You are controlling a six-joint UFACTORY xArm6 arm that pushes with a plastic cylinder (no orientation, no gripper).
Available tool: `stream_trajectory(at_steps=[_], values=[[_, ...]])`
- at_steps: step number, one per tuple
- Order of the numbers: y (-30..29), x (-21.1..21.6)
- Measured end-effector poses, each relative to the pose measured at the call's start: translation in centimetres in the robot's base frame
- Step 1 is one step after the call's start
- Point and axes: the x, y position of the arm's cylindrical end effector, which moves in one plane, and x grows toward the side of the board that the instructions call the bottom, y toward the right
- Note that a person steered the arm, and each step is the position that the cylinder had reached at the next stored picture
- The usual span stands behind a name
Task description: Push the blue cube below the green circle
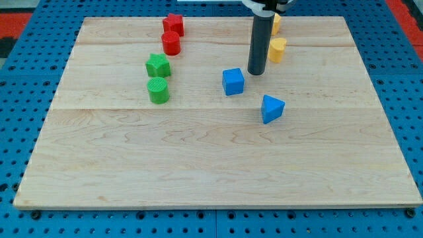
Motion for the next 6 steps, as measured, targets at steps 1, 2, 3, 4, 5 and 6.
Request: stream_trajectory(at_steps=[1, 2, 3, 4, 5, 6], values=[[-2.9, 3.1], [-2.9, 3.7], [-3.1, 1.3], [-8.7, 3.3], [-12.3, 7.3], [-10.7, 9.2]])
